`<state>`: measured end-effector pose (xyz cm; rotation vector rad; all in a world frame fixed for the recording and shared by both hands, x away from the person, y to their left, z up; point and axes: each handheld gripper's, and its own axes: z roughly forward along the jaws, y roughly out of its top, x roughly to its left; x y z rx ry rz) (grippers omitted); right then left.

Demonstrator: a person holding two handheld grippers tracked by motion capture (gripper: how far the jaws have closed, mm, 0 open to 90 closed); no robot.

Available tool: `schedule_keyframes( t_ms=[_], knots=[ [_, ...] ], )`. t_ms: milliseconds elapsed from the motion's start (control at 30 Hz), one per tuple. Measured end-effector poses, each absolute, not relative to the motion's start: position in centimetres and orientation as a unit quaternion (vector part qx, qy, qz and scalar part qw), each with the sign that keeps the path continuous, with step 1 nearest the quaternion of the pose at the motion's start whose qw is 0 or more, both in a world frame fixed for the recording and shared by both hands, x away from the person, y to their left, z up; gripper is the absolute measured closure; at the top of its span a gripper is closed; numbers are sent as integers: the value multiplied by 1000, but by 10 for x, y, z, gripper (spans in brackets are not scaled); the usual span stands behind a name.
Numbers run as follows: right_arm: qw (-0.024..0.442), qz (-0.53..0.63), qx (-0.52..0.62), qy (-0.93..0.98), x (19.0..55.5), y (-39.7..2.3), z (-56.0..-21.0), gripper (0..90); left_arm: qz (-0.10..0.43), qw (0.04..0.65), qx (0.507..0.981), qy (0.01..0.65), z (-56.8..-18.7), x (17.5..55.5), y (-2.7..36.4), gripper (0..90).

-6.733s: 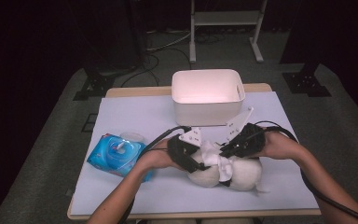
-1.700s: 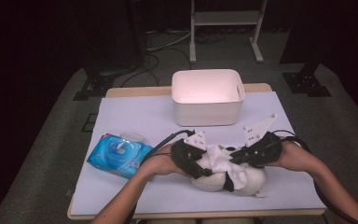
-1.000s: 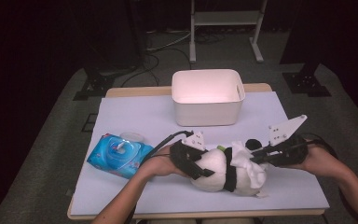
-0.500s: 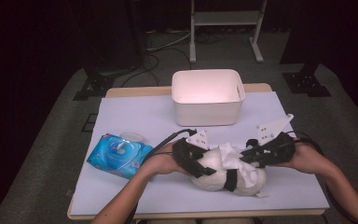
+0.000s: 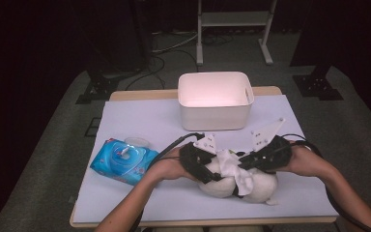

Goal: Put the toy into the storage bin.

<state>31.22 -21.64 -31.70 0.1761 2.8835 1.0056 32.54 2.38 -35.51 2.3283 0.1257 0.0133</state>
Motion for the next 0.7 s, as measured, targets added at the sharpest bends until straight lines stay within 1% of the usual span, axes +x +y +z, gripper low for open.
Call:
schedule_keyframes(
  t_ms=[200,400,600,700],
  knots=[
    [52,341,86,935,303,-252,-314,806,0,397,916,57,-360,327,30,306],
    [67,349,115,928,299,-283,-318,807,5,401,915,54,-362,326,33,304],
    [73,351,146,922,305,-300,-326,806,4,403,914,51,-363,325,34,305],
    [78,356,152,919,311,-300,-324,806,5,402,914,50,-362,325,33,307]
  ],
)
